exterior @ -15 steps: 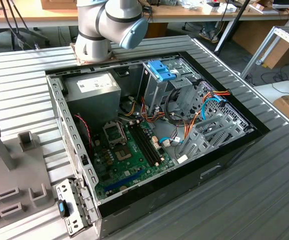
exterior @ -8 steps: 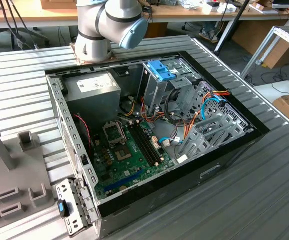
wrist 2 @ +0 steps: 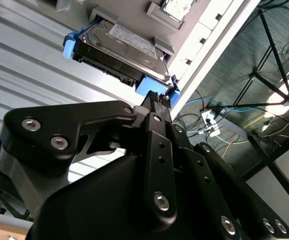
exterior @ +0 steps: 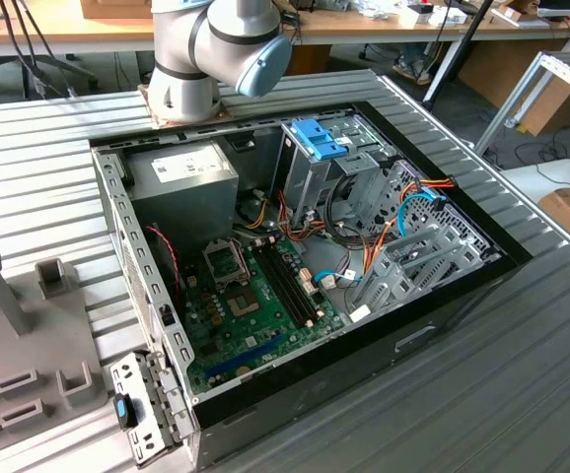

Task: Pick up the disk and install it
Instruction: 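Pick up the disk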

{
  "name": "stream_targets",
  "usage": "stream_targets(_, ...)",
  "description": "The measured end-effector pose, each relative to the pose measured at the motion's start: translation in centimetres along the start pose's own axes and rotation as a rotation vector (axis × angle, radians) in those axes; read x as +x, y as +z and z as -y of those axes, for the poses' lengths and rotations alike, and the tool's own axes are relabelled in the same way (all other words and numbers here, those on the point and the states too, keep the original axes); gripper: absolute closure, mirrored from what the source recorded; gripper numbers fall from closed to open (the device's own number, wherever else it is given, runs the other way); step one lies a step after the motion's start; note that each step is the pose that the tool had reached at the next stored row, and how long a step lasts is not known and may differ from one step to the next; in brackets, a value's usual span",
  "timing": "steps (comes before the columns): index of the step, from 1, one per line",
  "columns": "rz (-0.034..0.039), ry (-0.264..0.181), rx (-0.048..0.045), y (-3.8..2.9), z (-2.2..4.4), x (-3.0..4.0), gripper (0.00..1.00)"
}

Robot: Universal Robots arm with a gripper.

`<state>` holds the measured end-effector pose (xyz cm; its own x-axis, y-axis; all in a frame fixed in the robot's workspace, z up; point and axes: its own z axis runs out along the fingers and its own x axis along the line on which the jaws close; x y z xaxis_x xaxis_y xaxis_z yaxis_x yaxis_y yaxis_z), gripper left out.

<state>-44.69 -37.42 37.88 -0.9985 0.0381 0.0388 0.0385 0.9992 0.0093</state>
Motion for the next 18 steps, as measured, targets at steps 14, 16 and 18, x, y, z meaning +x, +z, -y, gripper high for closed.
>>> stream_targets(14,-0.0026,-0.284,0.011,0.0,0.0,0.0,0.89)
stream_targets(16,-0.0031,-0.341,0.0132,0.0,0.0,0.0,0.89)
stream_targets(18,-0.0036,-0.389,0.0151,0.0,0.0,0.0,0.89)
